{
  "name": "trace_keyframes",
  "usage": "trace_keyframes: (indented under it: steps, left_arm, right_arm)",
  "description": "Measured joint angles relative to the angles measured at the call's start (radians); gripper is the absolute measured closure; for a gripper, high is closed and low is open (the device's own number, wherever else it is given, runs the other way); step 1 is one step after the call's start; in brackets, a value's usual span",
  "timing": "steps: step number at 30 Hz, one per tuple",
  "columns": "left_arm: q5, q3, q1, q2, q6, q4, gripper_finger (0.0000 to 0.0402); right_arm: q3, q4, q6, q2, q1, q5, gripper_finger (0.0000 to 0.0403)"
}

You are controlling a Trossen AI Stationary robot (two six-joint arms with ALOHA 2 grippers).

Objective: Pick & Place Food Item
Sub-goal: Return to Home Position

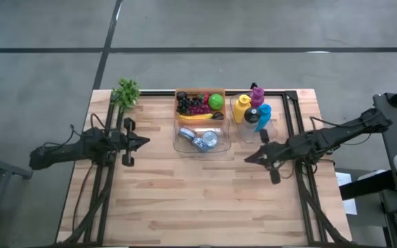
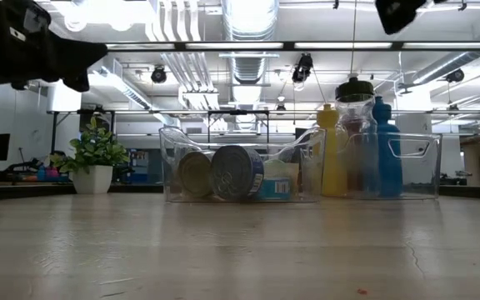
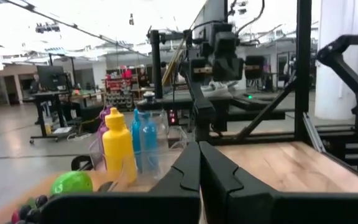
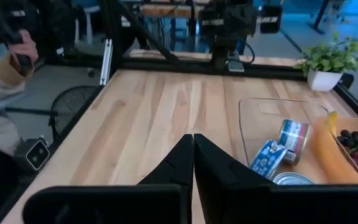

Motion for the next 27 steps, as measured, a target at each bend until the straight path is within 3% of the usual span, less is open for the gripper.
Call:
trace_keyframes:
  steps: [13, 27]
  left_arm:
    - [-0.004, -0.001, 0.0, 0.0, 0.005, -0.008, 0.0396]
    - [-0.003, -0.001, 0.0, 0.0, 0.004, -0.016, 0.0395]
  right_arm:
    - [-0.235, 0.055, -0.046, -0.401, 0.0, 0.0, 0.0394]
    - [-0.319, 0.048, -0.136, -0.735, 0.0, 0.001, 0.0394]
